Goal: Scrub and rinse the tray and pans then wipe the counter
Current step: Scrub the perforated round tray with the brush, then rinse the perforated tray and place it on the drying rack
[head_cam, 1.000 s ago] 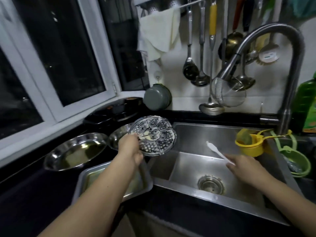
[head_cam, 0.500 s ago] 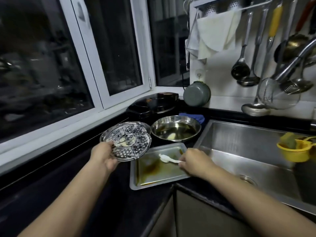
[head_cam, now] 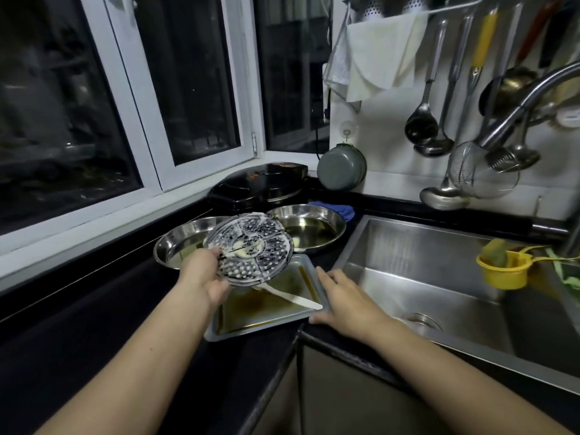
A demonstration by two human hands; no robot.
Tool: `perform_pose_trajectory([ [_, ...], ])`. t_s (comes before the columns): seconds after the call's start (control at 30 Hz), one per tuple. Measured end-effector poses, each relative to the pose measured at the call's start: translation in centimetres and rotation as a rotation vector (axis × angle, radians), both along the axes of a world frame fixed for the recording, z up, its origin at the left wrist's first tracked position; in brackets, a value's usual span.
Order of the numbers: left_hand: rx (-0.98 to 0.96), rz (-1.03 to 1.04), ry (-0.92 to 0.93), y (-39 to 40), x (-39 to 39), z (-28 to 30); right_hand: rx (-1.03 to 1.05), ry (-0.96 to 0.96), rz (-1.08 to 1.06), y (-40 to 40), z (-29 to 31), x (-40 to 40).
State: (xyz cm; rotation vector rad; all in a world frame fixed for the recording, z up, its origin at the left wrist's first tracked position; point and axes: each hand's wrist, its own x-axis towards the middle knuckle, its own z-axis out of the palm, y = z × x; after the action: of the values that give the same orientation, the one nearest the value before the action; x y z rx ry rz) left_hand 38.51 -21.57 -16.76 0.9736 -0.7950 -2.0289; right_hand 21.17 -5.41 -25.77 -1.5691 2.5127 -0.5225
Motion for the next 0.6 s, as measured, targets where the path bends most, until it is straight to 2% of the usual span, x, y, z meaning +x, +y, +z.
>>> perform_pose_trajectory([
  [0.13, 0.022, -0.065, -0.008, 0.9, -3.9, -0.8, 0.017, -0.029, 0.031, 1.7, 0.7, -1.2],
  [0.2, 0.018, -0.133, -0.039, 2.5, -7.7, -1.3, -0.017, -0.021, -0.048, 5.0, 1.5, -4.5],
  [0.4, -0.077, -0.393, -0.099, 12.0, -23.2, -3.5, -0.174, -0.024, -0.598, 17.0, 5.0, -19.7],
  [0.5, -0.147, -0.444, -0.175, 15.6, -29.4, -5.9, -0.146, -0.059, -0.773, 20.2, 4.8, -26.1],
  [0.6, -0.229, -0.489, -0.273, 16.3, -34.3, -8.9, -0.161, -0.057, -0.858, 21.1, 3.8, -31.5],
])
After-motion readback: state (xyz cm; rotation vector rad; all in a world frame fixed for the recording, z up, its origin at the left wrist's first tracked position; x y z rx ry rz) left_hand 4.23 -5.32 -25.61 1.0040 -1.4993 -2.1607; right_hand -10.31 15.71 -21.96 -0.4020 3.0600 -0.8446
